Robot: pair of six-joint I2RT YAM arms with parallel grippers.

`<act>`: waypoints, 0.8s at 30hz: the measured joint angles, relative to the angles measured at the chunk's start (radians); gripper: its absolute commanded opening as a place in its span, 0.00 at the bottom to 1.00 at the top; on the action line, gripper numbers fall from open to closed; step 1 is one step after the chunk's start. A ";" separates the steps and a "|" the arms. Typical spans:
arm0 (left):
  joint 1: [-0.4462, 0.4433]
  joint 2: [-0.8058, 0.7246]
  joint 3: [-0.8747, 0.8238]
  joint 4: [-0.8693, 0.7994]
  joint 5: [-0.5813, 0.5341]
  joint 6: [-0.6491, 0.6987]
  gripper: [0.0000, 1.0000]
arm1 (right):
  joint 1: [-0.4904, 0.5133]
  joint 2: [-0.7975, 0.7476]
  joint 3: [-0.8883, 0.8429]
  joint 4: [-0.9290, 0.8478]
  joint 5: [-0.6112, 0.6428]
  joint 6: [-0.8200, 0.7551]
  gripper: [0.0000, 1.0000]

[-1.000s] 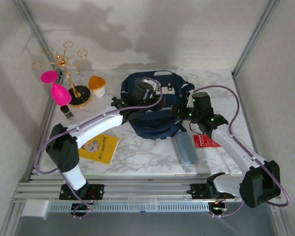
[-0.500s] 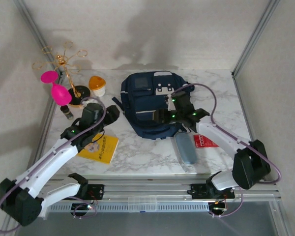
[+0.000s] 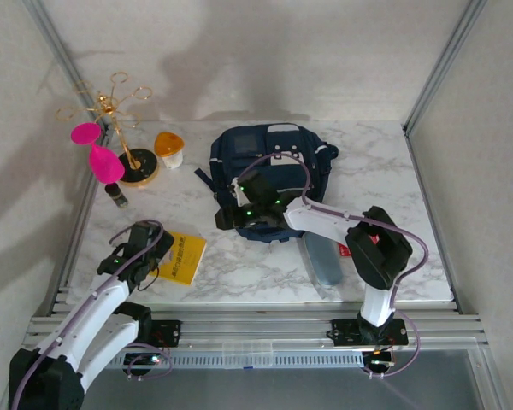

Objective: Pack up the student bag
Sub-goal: Rotate the book at the middle-left of the table.

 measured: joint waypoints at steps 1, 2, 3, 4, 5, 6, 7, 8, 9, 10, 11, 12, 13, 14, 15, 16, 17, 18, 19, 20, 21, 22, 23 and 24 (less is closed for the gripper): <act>-0.006 -0.011 -0.013 -0.007 0.000 -0.007 0.99 | 0.001 0.008 0.000 0.006 -0.002 0.001 0.62; -0.014 -0.023 -0.020 -0.016 -0.002 -0.010 0.99 | 0.002 0.018 0.000 0.011 -0.004 0.004 0.62; -0.021 -0.034 -0.023 -0.026 -0.005 -0.013 0.99 | 0.002 0.025 0.000 0.018 -0.005 0.005 0.62; -0.026 -0.045 -0.024 -0.034 -0.010 -0.015 0.99 | 0.002 0.032 0.001 0.022 -0.006 0.006 0.62; -0.028 -0.056 -0.024 -0.043 -0.015 -0.016 0.99 | 0.002 0.037 0.001 0.027 -0.008 0.008 0.62; -0.028 -0.064 -0.027 -0.044 -0.017 -0.016 0.99 | 0.002 0.040 0.001 0.029 -0.008 0.008 0.62; -0.028 -0.074 -0.036 -0.042 -0.020 -0.016 0.99 | 0.002 0.042 0.001 0.031 -0.008 0.008 0.63; -0.028 -0.078 -0.050 -0.040 -0.020 -0.016 0.99 | 0.002 0.042 0.001 0.032 -0.008 0.008 0.63; -0.028 -0.080 -0.062 -0.040 -0.019 -0.017 0.99 | 0.002 0.042 0.001 0.033 -0.008 0.008 0.63; -0.028 -0.075 -0.079 -0.039 -0.019 -0.018 0.99 | 0.002 0.042 0.002 0.033 -0.008 0.008 0.63; -0.028 -0.064 -0.095 -0.035 -0.018 -0.019 0.99 | 0.002 0.042 0.003 0.033 -0.008 0.008 0.63; -0.028 -0.055 -0.106 -0.028 -0.015 -0.020 0.99 | 0.002 0.042 0.005 0.033 -0.008 0.007 0.63; -0.028 -0.039 -0.117 -0.016 -0.020 -0.021 0.99 | 0.002 0.042 0.006 0.033 -0.008 0.007 0.63; -0.028 -0.023 -0.116 -0.004 -0.024 -0.021 0.99 | 0.002 0.042 0.006 0.033 -0.007 0.007 0.63; -0.028 -0.015 -0.115 0.002 -0.025 -0.021 0.99 | 0.002 0.042 0.007 0.033 -0.007 0.007 0.63; -0.028 0.000 -0.114 0.008 -0.029 -0.021 0.99 | 0.002 0.042 0.007 0.033 -0.005 0.007 0.63; -0.028 0.018 -0.112 0.018 -0.033 -0.019 0.97 | 0.002 0.042 0.007 0.032 -0.004 0.007 0.63; -0.028 0.036 -0.109 0.024 -0.036 -0.016 0.96 | 0.002 0.042 0.007 0.032 -0.004 0.007 0.63; -0.028 0.057 -0.103 0.028 -0.039 -0.014 0.94 | 0.002 0.042 0.007 0.032 -0.004 0.006 0.63; -0.028 0.079 -0.097 0.030 -0.039 -0.011 0.93 | 0.002 0.042 0.007 0.032 -0.004 0.006 0.63; -0.028 0.099 -0.091 0.034 -0.041 -0.008 0.92 | 0.002 0.042 0.007 0.031 -0.003 0.006 0.63; -0.028 0.126 -0.082 0.037 -0.043 -0.004 0.92 | 0.002 0.042 0.007 0.029 0.000 0.005 0.63; -0.028 0.153 -0.069 0.039 -0.044 0.000 0.91 | 0.002 0.042 0.007 0.026 0.003 0.004 0.63; -0.028 0.177 -0.059 0.043 -0.045 0.003 0.90 | 0.002 0.042 0.007 0.025 0.004 0.004 0.63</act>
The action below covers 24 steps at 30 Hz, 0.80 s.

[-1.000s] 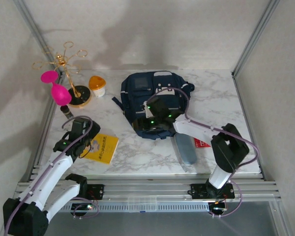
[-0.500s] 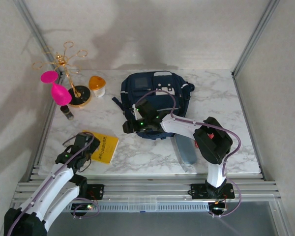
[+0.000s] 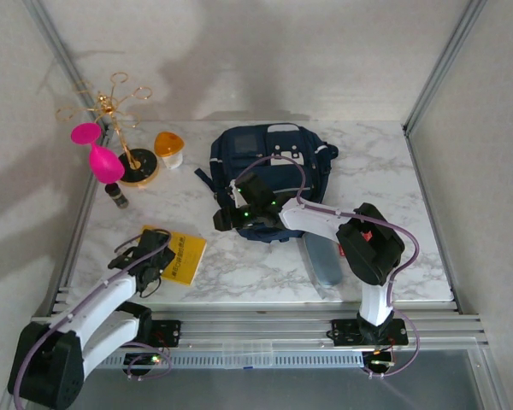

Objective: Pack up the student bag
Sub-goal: Rotate the book at the middle-left of the table.

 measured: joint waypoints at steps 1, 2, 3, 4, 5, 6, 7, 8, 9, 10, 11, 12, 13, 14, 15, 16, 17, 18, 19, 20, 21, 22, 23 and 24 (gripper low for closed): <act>0.000 0.032 0.015 0.007 -0.001 0.004 0.89 | 0.000 0.000 0.000 -0.001 0.000 0.000 0.63; 0.001 0.069 0.033 0.021 -0.001 0.008 0.88 | 0.000 0.001 0.000 -0.001 0.001 0.000 0.63; 0.001 0.099 0.047 0.043 -0.001 0.011 0.88 | 0.000 0.003 0.001 -0.001 0.003 0.000 0.63; 0.002 0.136 0.063 0.091 0.003 0.017 0.87 | 0.000 0.006 0.005 -0.003 0.005 0.000 0.63; 0.003 0.175 0.085 0.139 0.011 0.023 0.87 | 0.000 0.011 0.010 -0.004 0.007 0.000 0.63; 0.003 0.205 0.101 0.175 0.021 0.027 0.86 | 0.000 0.016 0.016 -0.007 0.009 0.000 0.63; 0.003 0.236 0.116 0.221 0.043 0.032 0.85 | 0.000 0.023 0.022 -0.008 0.011 0.000 0.63; 0.003 0.264 0.130 0.276 0.076 0.038 0.85 | 0.000 0.029 0.030 -0.008 0.015 0.000 0.63; 0.003 0.286 0.145 0.321 0.106 0.044 0.85 | 0.000 0.035 0.037 -0.008 0.018 0.000 0.63; 0.001 0.300 0.159 0.360 0.133 0.050 0.86 | 0.000 0.046 0.050 -0.010 0.020 0.000 0.63; 0.000 0.306 0.174 0.396 0.154 0.058 0.86 | 0.000 0.059 0.066 -0.015 0.023 0.001 0.63; 0.000 0.307 0.183 0.420 0.169 0.064 0.85 | 0.000 0.074 0.084 -0.020 0.027 0.004 0.63; 0.000 0.304 0.193 0.443 0.181 0.068 0.85 | 0.000 0.087 0.100 -0.022 0.029 0.011 0.62; 0.001 0.299 0.196 0.461 0.192 0.070 0.84 | 0.000 0.100 0.115 -0.022 0.033 0.020 0.62; 0.001 0.291 0.196 0.468 0.193 0.070 0.83 | 0.000 0.111 0.127 -0.023 0.037 0.027 0.61; 0.001 0.280 0.196 0.466 0.196 0.070 0.82 | 0.000 0.125 0.143 -0.026 0.042 0.036 0.61; 0.001 0.266 0.192 0.464 0.200 0.069 0.82 | 0.001 0.141 0.163 -0.032 0.046 0.047 0.60; 0.001 0.253 0.188 0.460 0.200 0.066 0.81 | 0.001 0.156 0.180 -0.035 0.051 0.051 0.60; 0.001 0.235 0.181 0.453 0.203 0.063 0.80 | 0.002 0.174 0.201 -0.042 0.056 0.057 0.60; 0.001 0.219 0.171 0.447 0.207 0.061 0.79 | 0.004 0.192 0.224 -0.053 0.064 0.064 0.60; 0.001 0.206 0.162 0.440 0.211 0.057 0.78 | 0.006 0.205 0.241 -0.061 0.078 0.071 0.60; 0.001 0.190 0.150 0.430 0.217 0.052 0.77 | 0.009 0.221 0.260 -0.073 0.091 0.076 0.61; 0.001 0.176 0.138 0.420 0.218 0.048 0.75 | 0.012 0.233 0.274 -0.084 0.106 0.081 0.61; 0.001 0.164 0.127 0.411 0.219 0.045 0.74 | 0.014 0.240 0.281 -0.092 0.117 0.084 0.61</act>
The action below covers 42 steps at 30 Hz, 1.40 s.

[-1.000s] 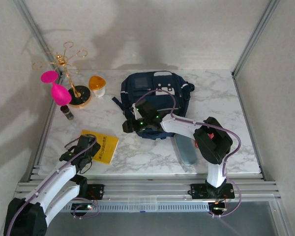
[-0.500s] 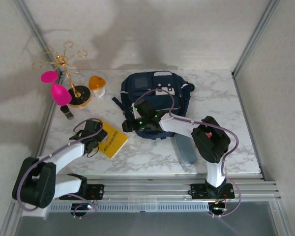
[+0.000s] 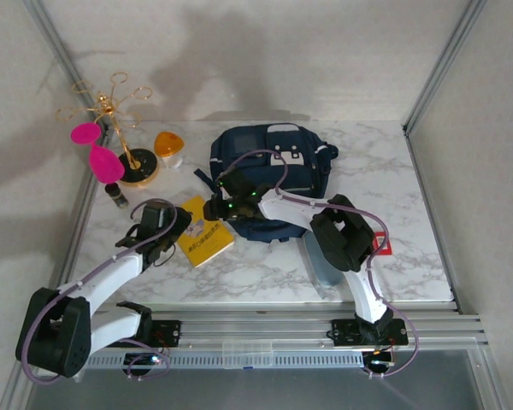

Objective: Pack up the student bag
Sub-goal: Rotate the book at the middle-left of the table, then pick up the book from the middle-left of the table.

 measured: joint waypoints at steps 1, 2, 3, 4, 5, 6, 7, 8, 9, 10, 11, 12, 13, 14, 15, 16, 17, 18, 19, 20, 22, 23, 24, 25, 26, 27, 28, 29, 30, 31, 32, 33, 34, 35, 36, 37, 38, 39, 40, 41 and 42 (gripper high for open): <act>0.000 -0.013 -0.012 -0.010 0.001 -0.003 0.74 | 0.003 0.008 0.008 -0.011 0.013 0.003 0.61; 0.000 -0.023 -0.023 -0.021 0.002 -0.004 0.74 | 0.006 0.018 0.022 -0.025 0.023 0.004 0.61; 0.000 -0.028 -0.030 -0.028 0.002 -0.004 0.73 | 0.008 0.030 0.039 -0.039 0.033 0.005 0.61; 0.000 -0.030 -0.036 -0.038 0.003 -0.004 0.72 | 0.012 0.043 0.056 -0.055 0.042 0.004 0.62; 0.001 -0.030 -0.039 -0.049 0.004 -0.003 0.71 | 0.017 0.059 0.079 -0.078 0.058 0.002 0.63; 0.002 -0.030 -0.039 -0.056 0.006 -0.002 0.70 | 0.022 0.070 0.095 -0.093 0.069 0.000 0.63; 0.002 -0.030 -0.039 -0.061 0.008 0.000 0.69 | 0.030 0.080 0.107 -0.106 0.084 -0.004 0.63; 0.004 -0.030 -0.040 -0.061 0.011 0.001 0.69 | 0.037 0.084 0.112 -0.114 0.094 -0.006 0.63; 0.006 -0.030 -0.040 -0.061 0.015 0.004 0.68 | 0.044 0.085 0.112 -0.119 0.103 -0.009 0.63; 0.012 -0.029 -0.040 -0.064 0.022 0.008 0.68 | 0.051 0.085 0.113 -0.125 0.112 -0.010 0.64; 0.018 -0.028 -0.040 -0.068 0.024 0.013 0.67 | 0.058 0.085 0.113 -0.127 0.119 -0.010 0.64; 0.026 -0.027 -0.040 -0.075 0.025 0.019 0.67 | 0.065 0.085 0.113 -0.131 0.124 -0.010 0.64; 0.035 -0.026 -0.040 -0.079 0.026 0.024 0.67 | 0.073 0.085 0.113 -0.134 0.127 -0.010 0.65; 0.043 -0.024 -0.040 -0.080 0.029 0.030 0.67 | 0.080 0.085 0.113 -0.137 0.130 -0.010 0.65; 0.052 -0.023 -0.041 -0.080 0.032 0.035 0.67 | 0.089 0.085 0.114 -0.142 0.133 -0.009 0.65; 0.062 -0.023 -0.042 -0.080 0.037 0.041 0.66 | 0.098 0.085 0.118 -0.150 0.135 -0.008 0.65; 0.069 -0.023 -0.042 -0.080 0.042 0.046 0.66 | 0.105 0.085 0.122 -0.157 0.135 -0.005 0.65; 0.078 -0.023 -0.042 -0.080 0.050 0.053 0.66 | 0.114 0.085 0.127 -0.168 0.130 0.003 0.65; 0.084 -0.023 -0.042 -0.080 0.056 0.061 0.66 | 0.124 0.085 0.129 -0.173 0.118 0.014 0.66; 0.089 -0.023 -0.042 -0.080 0.062 0.068 0.66 | 0.130 0.084 0.128 -0.175 0.108 0.023 0.66; 0.096 -0.023 -0.042 -0.080 0.078 0.080 0.64 | 0.141 0.079 0.110 -0.164 0.071 0.049 0.66; 0.098 -0.023 -0.042 -0.080 0.085 0.084 0.63 | 0.142 0.073 0.094 -0.156 0.056 0.060 0.66; 0.099 -0.022 -0.043 -0.080 0.090 0.090 0.63 | 0.141 0.067 0.077 -0.152 0.047 0.071 0.66; 0.100 -0.020 -0.043 -0.080 0.096 0.097 0.62 | 0.137 0.064 0.068 -0.153 0.040 0.077 0.66; 0.100 -0.017 -0.043 -0.080 0.098 0.101 0.61 | 0.132 0.064 0.066 -0.156 0.038 0.083 0.66; 0.100 -0.010 -0.044 -0.080 0.101 0.106 0.61 | 0.126 0.064 0.063 -0.156 0.038 0.088 0.66; 0.100 -0.003 -0.044 -0.080 0.103 0.111 0.60 | 0.121 0.064 0.062 -0.155 0.038 0.093 0.66; 0.100 0.005 -0.044 -0.079 0.103 0.117 0.59 | 0.117 0.064 0.061 -0.151 0.035 0.096 0.66; 0.100 0.013 -0.044 -0.079 0.103 0.124 0.59 | 0.113 0.064 0.058 -0.144 0.031 0.100 0.66; 0.100 0.018 -0.044 -0.078 0.103 0.128 0.58 | 0.112 0.064 0.055 -0.139 0.028 0.103 0.66; 0.101 0.021 -0.044 -0.076 0.103 0.132 0.58 | 0.111 0.065 0.055 -0.137 0.023 0.106 0.66; 0.102 0.022 -0.044 -0.076 0.103 0.135 0.58 | 0.112 0.066 0.055 -0.133 0.016 0.109 0.66; 0.102 0.022 -0.044 -0.076 0.103 0.136 0.58 | 0.113 0.066 0.055 -0.127 0.006 0.112 0.66; 0.102 0.022 -0.044 -0.076 0.103 0.136 0.57 | 0.114 0.068 0.055 -0.119 -0.003 0.116 0.66; 0.102 0.022 -0.044 -0.076 0.103 0.138 0.57 | 0.116 0.069 0.056 -0.113 -0.015 0.119 0.66; 0.102 0.022 -0.045 -0.075 0.103 0.139 0.57 | 0.117 0.071 0.058 -0.109 -0.025 0.122 0.66; 0.102 0.022 -0.050 -0.068 0.103 0.139 0.57 | 0.119 0.075 0.066 -0.110 -0.035 0.123 0.66; 0.102 0.022 -0.052 -0.063 0.103 0.139 0.56 | 0.120 0.079 0.076 -0.113 -0.041 0.126 0.66; 0.102 0.022 -0.054 -0.058 0.103 0.139 0.56 | 0.120 0.080 0.084 -0.120 -0.043 0.126 0.65; 0.102 0.022 -0.056 -0.056 0.103 0.139 0.56 | 0.120 0.080 0.086 -0.122 -0.044 0.127 0.65; 0.102 0.023 -0.056 -0.053 0.103 0.139 0.56 | 0.119 0.080 0.087 -0.122 -0.045 0.127 0.65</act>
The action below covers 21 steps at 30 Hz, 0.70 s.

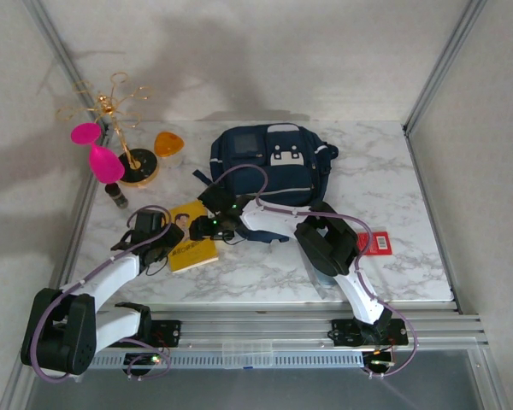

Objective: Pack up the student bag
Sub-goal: Pick up the book from the middle-left of the table.

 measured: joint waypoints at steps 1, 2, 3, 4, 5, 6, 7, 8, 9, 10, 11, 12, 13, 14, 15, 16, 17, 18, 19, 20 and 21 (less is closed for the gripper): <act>0.000 0.000 0.000 0.002 0.000 0.000 0.56 | -0.001 0.000 0.000 0.001 -0.002 0.002 0.65; 0.000 0.000 0.000 0.003 0.000 0.000 0.56 | -0.001 0.000 0.000 0.001 -0.003 0.002 0.65; 0.000 0.000 -0.001 0.003 0.000 0.000 0.56 | -0.001 0.000 0.000 0.002 -0.005 0.003 0.65; 0.000 0.000 -0.001 0.003 0.000 0.000 0.55 | -0.001 -0.001 0.000 0.004 -0.006 0.003 0.65; 0.000 0.000 -0.001 0.003 -0.001 0.000 0.55 | -0.001 -0.003 0.000 0.005 -0.008 0.003 0.65; 0.000 0.000 -0.002 0.003 -0.001 0.000 0.55 | -0.002 -0.006 0.000 0.005 -0.014 0.007 0.65; 0.000 0.000 -0.002 0.004 -0.001 0.000 0.55 | -0.003 -0.010 0.000 0.009 -0.021 0.013 0.64; 0.000 0.000 -0.004 0.005 -0.002 0.000 0.55 | -0.004 -0.017 -0.002 0.015 -0.029 0.019 0.64; 0.000 0.000 -0.005 0.008 -0.003 0.000 0.55 | -0.006 -0.026 -0.004 0.023 -0.037 0.025 0.64; 0.000 0.000 -0.006 0.010 -0.003 0.000 0.55 | -0.007 -0.033 -0.004 0.027 -0.045 0.029 0.63; -0.001 0.000 -0.007 0.012 -0.004 0.000 0.55 | -0.008 -0.043 -0.004 0.033 -0.054 0.035 0.63; -0.001 0.000 -0.009 0.019 -0.004 -0.001 0.55 | -0.008 -0.053 -0.004 0.041 -0.060 0.039 0.62; -0.002 0.000 -0.012 0.026 -0.003 -0.001 0.54 | -0.008 -0.061 -0.006 0.049 -0.066 0.042 0.62; -0.002 0.000 -0.014 0.031 -0.004 -0.001 0.54 | -0.008 -0.073 -0.013 0.067 -0.077 0.046 0.61; -0.002 0.000 -0.015 0.035 -0.003 -0.001 0.54 | -0.008 -0.085 -0.023 0.083 -0.084 0.047 0.60; -0.002 0.000 -0.015 0.037 -0.003 -0.001 0.54 | -0.008 -0.092 -0.031 0.096 -0.092 0.048 0.59; -0.002 0.001 -0.015 0.040 -0.003 0.000 0.54 | -0.008 -0.098 -0.037 0.108 -0.103 0.051 0.57; -0.002 0.002 -0.015 0.041 -0.003 0.000 0.54 | -0.008 -0.099 -0.039 0.117 -0.109 0.051 0.56; -0.002 0.003 -0.015 0.041 -0.003 0.000 0.54 | -0.008 -0.100 -0.043 0.126 -0.111 0.051 0.55; -0.002 0.003 -0.015 0.041 -0.003 0.000 0.54 | -0.008 -0.100 -0.050 0.134 -0.111 0.051 0.54; -0.002 0.003 -0.015 0.041 -0.003 0.000 0.54 | -0.008 -0.101 -0.058 0.140 -0.111 0.051 0.52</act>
